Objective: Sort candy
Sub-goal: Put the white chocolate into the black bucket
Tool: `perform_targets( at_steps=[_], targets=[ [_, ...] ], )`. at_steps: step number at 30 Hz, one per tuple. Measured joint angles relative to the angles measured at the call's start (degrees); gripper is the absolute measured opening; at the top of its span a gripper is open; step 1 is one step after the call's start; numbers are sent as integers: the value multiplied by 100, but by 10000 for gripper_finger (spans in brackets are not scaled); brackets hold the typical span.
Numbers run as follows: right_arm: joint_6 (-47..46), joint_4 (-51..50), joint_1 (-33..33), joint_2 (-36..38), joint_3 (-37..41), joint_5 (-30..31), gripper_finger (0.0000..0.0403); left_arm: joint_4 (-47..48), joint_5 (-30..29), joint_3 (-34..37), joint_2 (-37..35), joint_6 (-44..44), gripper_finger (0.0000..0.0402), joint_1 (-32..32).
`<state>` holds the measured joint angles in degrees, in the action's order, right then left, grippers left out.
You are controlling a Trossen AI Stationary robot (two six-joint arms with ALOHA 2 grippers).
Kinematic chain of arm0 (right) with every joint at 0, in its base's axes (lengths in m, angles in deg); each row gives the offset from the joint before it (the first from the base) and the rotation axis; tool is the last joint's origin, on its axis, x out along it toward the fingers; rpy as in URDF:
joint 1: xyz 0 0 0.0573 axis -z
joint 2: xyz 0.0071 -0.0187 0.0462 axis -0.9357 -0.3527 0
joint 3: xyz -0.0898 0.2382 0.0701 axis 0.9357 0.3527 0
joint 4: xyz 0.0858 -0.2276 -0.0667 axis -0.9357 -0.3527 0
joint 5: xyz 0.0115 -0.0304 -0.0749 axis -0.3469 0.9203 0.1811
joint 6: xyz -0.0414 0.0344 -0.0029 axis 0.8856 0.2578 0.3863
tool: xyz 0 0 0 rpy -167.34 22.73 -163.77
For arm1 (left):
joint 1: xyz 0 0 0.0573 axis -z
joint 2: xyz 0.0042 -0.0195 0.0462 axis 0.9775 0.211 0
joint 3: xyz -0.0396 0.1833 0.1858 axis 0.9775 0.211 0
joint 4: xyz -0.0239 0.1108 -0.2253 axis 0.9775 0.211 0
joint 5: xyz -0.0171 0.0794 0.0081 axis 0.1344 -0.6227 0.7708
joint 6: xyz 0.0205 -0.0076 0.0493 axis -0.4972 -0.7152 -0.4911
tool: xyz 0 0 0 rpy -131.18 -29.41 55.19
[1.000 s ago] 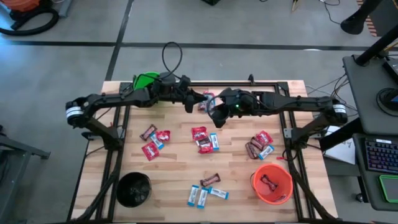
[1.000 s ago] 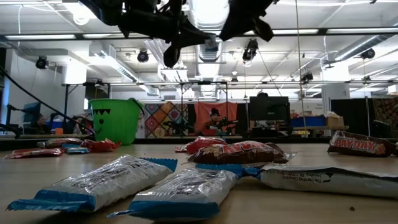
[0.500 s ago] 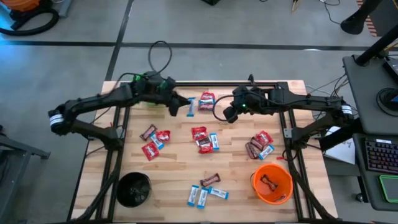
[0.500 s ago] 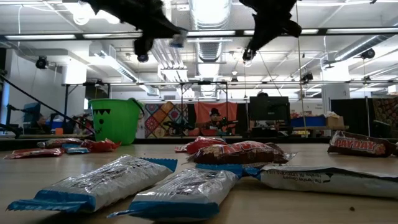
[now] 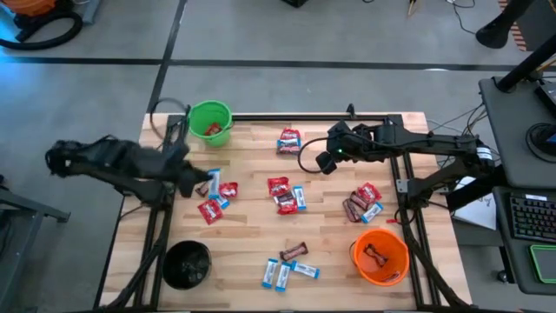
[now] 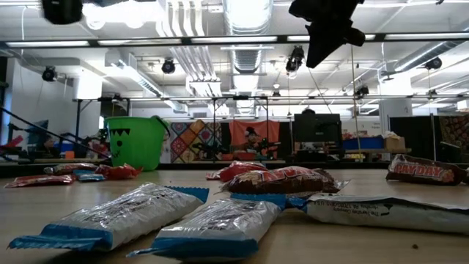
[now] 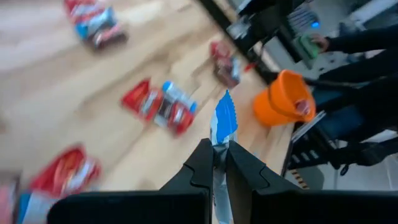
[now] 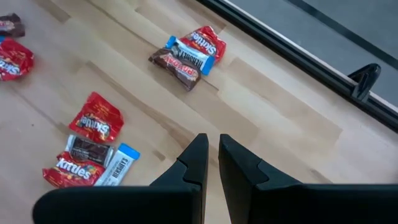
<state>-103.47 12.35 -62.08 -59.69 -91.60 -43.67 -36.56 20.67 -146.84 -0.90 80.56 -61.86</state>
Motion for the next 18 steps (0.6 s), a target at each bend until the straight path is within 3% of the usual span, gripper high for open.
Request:
perform_targets(
  at_steps=[4,9,15,18],
  targets=[
    [0,-28,0,0,88,-3,27,913,-778,0,175,1746,0,1584],
    [-2,-43,0,0,234,-44,27,1389,-935,2,696,3716,0,2997],
    [7,-143,0,0,307,-115,27,1393,-1036,2,1327,4968,0,3719],
    [15,-306,0,0,307,-178,27,1327,-707,2,1614,5303,0,3892]
  ],
)
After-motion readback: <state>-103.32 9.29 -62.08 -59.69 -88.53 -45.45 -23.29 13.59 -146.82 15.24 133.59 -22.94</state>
